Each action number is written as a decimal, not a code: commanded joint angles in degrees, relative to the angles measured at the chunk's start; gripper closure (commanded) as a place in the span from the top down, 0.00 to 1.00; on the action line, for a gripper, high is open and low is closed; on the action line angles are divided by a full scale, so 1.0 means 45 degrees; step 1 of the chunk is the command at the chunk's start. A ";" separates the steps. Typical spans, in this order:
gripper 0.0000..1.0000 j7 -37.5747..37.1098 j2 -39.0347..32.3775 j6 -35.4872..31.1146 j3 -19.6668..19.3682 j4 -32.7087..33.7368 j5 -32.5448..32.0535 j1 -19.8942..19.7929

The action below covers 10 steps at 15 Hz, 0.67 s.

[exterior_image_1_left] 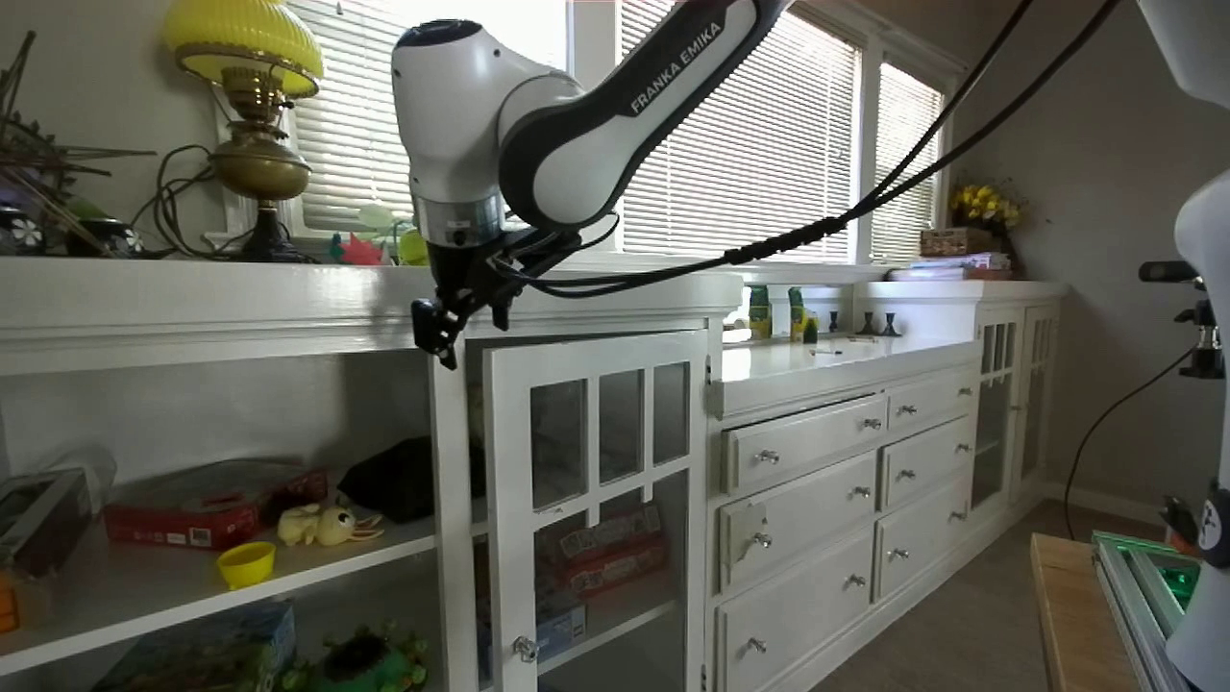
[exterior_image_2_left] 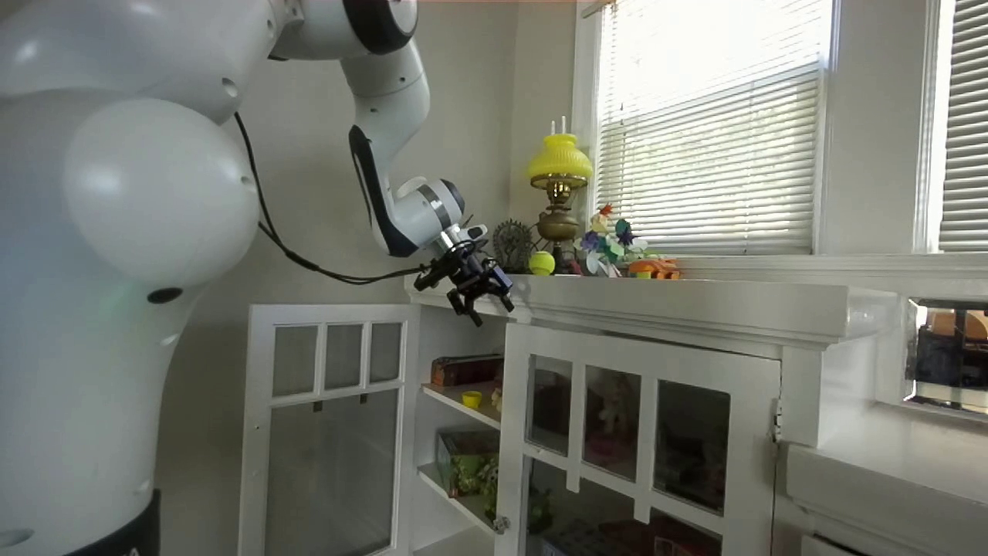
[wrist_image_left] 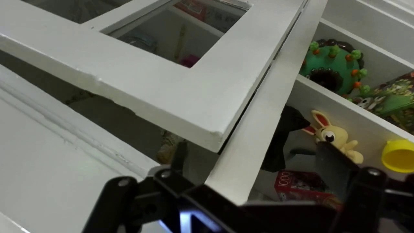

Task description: Open the right cabinet door

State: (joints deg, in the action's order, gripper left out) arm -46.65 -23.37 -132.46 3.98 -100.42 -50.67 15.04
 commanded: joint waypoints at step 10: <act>1.00 0.2686 0.0179 -0.4502 -0.0305 -0.0436 0.1087 -0.1231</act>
State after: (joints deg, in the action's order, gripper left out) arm -37.57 -22.93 -146.97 2.53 -101.56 -49.70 10.64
